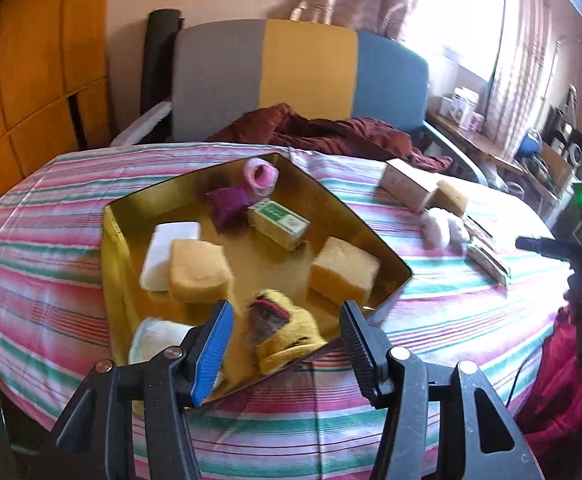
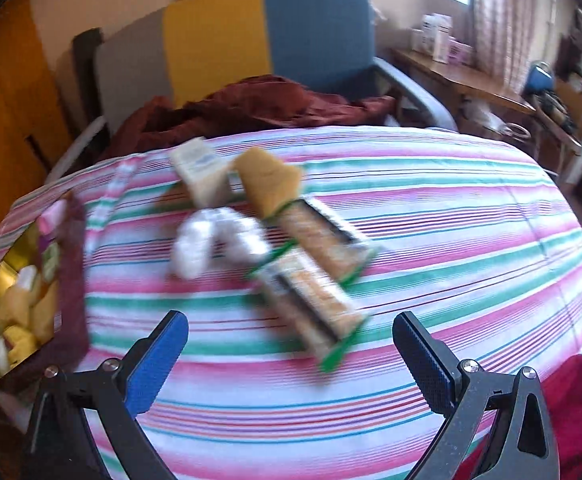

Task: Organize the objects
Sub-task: 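Move both open grippers back to the remaining items, then grasp the plastic-wrapped white bundle with the left gripper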

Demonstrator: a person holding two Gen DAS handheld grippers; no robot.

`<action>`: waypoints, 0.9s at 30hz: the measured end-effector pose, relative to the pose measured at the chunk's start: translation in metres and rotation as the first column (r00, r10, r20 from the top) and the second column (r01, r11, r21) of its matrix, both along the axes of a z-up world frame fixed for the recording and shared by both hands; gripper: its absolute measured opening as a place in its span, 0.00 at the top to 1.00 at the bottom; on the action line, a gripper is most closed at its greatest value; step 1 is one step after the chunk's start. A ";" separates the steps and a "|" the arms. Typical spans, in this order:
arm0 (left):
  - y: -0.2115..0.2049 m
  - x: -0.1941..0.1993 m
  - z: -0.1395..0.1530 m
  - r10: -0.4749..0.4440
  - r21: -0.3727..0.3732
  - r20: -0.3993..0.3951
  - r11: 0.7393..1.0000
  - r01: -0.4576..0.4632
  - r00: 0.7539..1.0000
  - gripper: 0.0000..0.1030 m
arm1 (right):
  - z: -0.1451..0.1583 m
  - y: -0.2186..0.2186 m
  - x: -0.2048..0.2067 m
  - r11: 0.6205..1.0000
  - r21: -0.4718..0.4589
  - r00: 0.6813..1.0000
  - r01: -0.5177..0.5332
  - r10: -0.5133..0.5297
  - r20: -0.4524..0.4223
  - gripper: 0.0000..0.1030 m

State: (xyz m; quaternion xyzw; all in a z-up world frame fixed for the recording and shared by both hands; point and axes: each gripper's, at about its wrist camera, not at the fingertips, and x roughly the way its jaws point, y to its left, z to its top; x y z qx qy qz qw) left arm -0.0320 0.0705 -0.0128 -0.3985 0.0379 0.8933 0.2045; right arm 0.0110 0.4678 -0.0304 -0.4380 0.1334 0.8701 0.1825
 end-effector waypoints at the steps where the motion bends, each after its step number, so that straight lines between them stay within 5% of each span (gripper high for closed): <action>1: 0.005 0.000 0.000 -0.010 -0.004 0.002 1.000 0.010 1.000 0.46 | -0.003 0.009 0.001 1.000 0.003 1.000 0.018 -0.018 0.003 0.00; 11: 0.077 -0.004 0.007 -0.159 -0.031 0.020 0.987 0.160 0.987 0.46 | -0.039 0.056 0.011 0.983 -0.124 0.991 0.135 -0.133 0.024 0.00; 27: 0.226 -0.067 -0.022 -0.304 -0.008 0.132 0.951 0.308 0.943 0.47 | -0.037 0.043 0.001 0.988 -0.140 0.998 0.062 -0.060 0.020 0.00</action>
